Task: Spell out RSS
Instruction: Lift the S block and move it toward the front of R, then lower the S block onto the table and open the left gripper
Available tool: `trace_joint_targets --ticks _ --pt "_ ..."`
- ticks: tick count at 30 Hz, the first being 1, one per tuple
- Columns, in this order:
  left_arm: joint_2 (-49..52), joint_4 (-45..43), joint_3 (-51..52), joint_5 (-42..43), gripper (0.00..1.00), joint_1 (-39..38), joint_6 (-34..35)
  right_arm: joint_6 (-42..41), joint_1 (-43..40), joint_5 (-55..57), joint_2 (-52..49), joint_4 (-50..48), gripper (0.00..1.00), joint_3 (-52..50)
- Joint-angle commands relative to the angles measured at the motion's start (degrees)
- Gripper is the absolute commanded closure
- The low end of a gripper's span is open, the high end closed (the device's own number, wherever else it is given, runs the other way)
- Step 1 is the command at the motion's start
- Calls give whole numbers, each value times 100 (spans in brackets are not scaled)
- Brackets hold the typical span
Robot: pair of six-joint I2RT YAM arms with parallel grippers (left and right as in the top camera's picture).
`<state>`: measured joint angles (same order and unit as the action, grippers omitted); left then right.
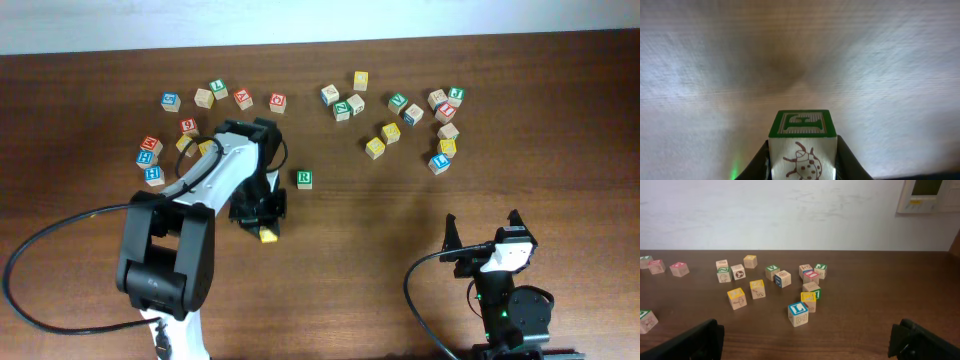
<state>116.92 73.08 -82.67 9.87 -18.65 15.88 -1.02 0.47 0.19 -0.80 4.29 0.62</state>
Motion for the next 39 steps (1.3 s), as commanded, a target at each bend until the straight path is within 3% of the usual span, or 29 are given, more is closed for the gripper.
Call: trace_joint_targets --ticks 1,15,25,30,34,39 --pt "39 63 197 149 84 24 -9 35 17 50 44 42 2 -31" --pt "42 369 527 251 82 20 -9 35 17 50 44 42 1 -31" --pt "42 -149 990 326 81 20 -9 35 17 50 44 42 2 -31" --pt "42 -686 990 323 70 20 -9 35 17 50 44 42 2 -31" --pt "42 -1010 984 326 69 26 -9 35 17 50 44 42 2 -31" --pt "39 -815 671 323 66 55 -9 35 17 50 44 42 2 -31"
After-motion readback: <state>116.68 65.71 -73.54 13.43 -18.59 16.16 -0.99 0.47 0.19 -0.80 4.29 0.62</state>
